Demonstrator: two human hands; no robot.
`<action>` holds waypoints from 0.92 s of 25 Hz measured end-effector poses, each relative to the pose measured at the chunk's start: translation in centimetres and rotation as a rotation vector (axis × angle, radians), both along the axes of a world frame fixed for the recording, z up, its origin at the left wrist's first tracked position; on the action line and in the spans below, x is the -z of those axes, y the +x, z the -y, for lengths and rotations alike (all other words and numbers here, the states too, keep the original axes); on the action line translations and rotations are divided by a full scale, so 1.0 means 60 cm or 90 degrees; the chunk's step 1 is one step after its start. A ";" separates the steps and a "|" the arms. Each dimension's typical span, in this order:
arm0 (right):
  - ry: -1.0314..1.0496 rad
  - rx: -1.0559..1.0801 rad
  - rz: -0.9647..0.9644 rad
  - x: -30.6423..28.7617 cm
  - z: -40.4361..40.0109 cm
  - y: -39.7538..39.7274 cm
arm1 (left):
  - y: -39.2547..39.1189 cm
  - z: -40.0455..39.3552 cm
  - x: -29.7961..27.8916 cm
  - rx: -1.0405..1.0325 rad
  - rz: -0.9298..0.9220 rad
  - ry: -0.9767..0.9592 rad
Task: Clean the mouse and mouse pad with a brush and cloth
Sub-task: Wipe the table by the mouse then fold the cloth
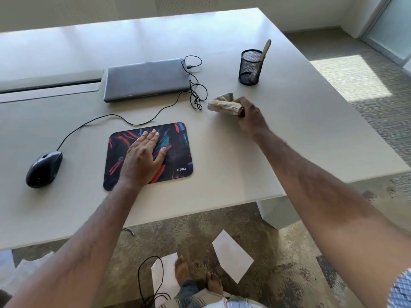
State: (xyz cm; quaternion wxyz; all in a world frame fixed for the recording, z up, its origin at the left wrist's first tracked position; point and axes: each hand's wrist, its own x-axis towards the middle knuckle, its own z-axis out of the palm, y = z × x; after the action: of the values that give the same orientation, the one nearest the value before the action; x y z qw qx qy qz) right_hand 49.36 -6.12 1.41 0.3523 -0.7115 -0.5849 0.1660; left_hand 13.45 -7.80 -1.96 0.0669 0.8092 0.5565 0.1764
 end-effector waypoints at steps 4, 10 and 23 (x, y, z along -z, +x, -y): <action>-0.030 -0.149 0.004 -0.004 0.017 0.014 | 0.000 0.001 -0.003 0.004 0.005 -0.004; -0.006 -0.266 -0.061 -0.006 0.118 0.011 | 0.002 0.004 -0.007 -0.005 0.003 -0.015; -0.023 -0.262 -0.096 0.020 0.375 0.005 | 0.003 0.008 -0.008 0.001 -0.010 0.003</action>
State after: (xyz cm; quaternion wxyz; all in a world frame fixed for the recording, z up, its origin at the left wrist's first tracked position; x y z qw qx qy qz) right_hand 49.67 -28.63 0.20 0.3410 -0.5687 -0.6867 0.2977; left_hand 13.63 -8.26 -1.49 0.0609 0.8112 0.5559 0.1711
